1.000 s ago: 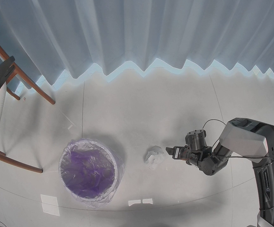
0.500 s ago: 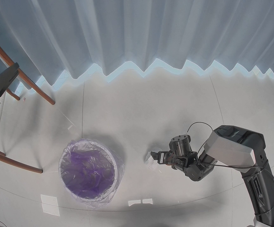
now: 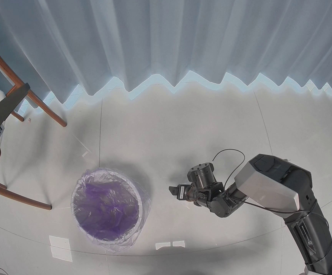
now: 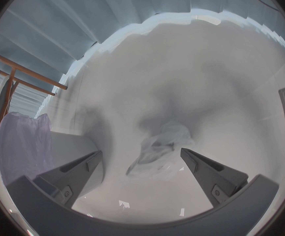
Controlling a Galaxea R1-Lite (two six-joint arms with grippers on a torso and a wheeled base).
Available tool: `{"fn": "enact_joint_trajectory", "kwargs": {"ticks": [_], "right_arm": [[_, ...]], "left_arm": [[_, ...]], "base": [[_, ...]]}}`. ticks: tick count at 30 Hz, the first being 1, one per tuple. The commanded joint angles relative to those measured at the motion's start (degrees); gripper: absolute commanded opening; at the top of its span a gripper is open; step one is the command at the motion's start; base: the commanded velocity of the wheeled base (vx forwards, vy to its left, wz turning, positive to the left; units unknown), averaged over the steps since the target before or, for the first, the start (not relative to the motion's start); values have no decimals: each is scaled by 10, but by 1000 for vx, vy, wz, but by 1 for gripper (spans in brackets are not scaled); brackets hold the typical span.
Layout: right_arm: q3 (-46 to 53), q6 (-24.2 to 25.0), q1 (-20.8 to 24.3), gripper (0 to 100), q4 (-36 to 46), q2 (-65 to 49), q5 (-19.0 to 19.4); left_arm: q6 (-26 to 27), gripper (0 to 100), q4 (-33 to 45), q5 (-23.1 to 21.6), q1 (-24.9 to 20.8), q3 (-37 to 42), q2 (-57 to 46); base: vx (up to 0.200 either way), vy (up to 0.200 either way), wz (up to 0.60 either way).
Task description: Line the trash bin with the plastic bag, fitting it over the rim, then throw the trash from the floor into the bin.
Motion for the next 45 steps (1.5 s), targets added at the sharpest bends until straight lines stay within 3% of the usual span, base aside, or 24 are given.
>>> {"fn": "enact_joint_trajectory", "kwargs": {"ticks": [1, 13, 14, 28, 32, 34, 39, 45], "right_arm": [[-21, 17, 7, 100, 23, 3, 0], [-59, 56, 6, 100, 109, 2, 1], [-59, 56, 6, 0, 109, 2, 1], [-49, 62, 6, 0, 111, -1, -1], [-29, 59, 8, 0, 103, -8, -18], [-2, 61, 8, 0, 101, -30, -36], [66, 68, 13, 0, 84, -99, -35], [226, 92, 37, 0, -26, -232, -34]], "left_arm": [[1, 100, 0, 0, -3, 3, 4], [7, 100, 0, 0, -12, 7, 8], [11, 100, 0, 0, -13, 8, 8], [21, 100, 0, 1, -17, 13, 8], [21, 100, 0, 1, -18, 13, 7], [21, 100, 0, 1, -23, 14, 7], [22, 100, 0, 1, -24, 15, 6], [22, 100, 0, 1, -32, 21, 7]], "base": [[0, 0, 0], [0, 0, 0], [0, 0, 0], [0, 0, 0], [0, 0, 0], [0, 0, 0], [0, 0, 0], [0, 0, 0]]}}
